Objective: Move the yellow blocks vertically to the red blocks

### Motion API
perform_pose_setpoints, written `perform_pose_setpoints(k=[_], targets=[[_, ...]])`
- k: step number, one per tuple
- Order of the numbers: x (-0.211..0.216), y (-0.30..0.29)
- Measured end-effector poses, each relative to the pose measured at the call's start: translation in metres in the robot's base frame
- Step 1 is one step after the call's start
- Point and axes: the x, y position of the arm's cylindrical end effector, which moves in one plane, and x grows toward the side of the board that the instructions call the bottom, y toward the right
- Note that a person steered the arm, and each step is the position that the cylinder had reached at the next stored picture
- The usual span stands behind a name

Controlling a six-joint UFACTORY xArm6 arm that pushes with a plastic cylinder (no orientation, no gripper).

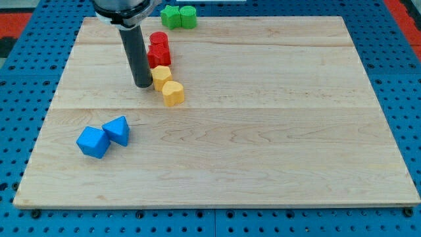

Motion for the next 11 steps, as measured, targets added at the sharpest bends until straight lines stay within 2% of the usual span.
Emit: perform_pose_setpoints(k=[2, 3, 4, 6, 9, 10, 11], targets=[[0.065, -0.009], [0.093, 0.011], [0.102, 0.04], [0.073, 0.048], [0.037, -0.017], [0.067, -0.007], [0.073, 0.045]])
